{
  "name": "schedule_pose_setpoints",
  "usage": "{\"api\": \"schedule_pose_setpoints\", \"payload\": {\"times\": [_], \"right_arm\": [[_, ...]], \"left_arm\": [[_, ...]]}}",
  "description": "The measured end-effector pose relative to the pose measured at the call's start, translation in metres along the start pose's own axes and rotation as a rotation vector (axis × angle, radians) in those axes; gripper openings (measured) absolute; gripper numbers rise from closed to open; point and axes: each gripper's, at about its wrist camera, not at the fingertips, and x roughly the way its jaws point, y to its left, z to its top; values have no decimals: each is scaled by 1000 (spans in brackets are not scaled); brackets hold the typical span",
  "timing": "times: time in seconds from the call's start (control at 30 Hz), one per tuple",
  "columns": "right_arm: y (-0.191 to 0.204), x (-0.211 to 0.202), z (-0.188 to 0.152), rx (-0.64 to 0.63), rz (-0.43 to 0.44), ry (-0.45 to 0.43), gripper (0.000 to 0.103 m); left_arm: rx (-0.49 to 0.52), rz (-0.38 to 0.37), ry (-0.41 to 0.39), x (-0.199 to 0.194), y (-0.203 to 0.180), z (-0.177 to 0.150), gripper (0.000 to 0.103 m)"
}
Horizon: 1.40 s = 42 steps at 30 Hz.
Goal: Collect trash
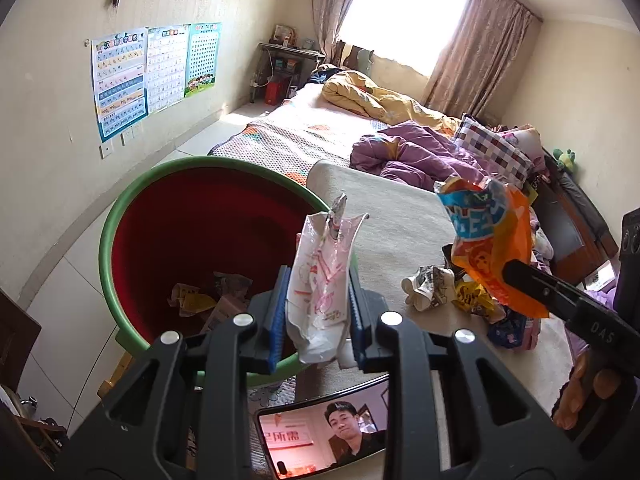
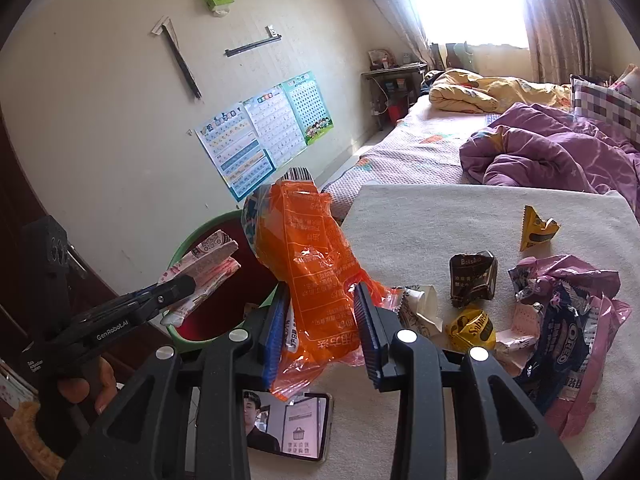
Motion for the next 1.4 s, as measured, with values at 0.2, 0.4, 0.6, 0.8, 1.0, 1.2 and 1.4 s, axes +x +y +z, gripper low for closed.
{"api": "schedule_pose_setpoints", "payload": {"times": [0.2,0.4,0.6,0.8,1.0,1.2,1.4], "right_arm": [[6,4,-1,-1,-1,-1,33],[20,13,-1,-7,2,4,33],[34,30,1,-16,21,19,33],[47,46,4,-23,42,28,33],[57,59,4,-30,50,44,33],[62,70,8,-40,51,56,33],[68,83,14,-49,69,72,33]], "left_arm": [[4,9,-8,-4,10,1,25],[15,28,-13,-5,18,3,25],[9,38,-9,-4,30,5,25],[3,66,-1,-1,46,7,25],[-1,83,10,5,60,9,25],[6,94,13,9,69,10,25],[7,97,20,13,74,12,25]]}}
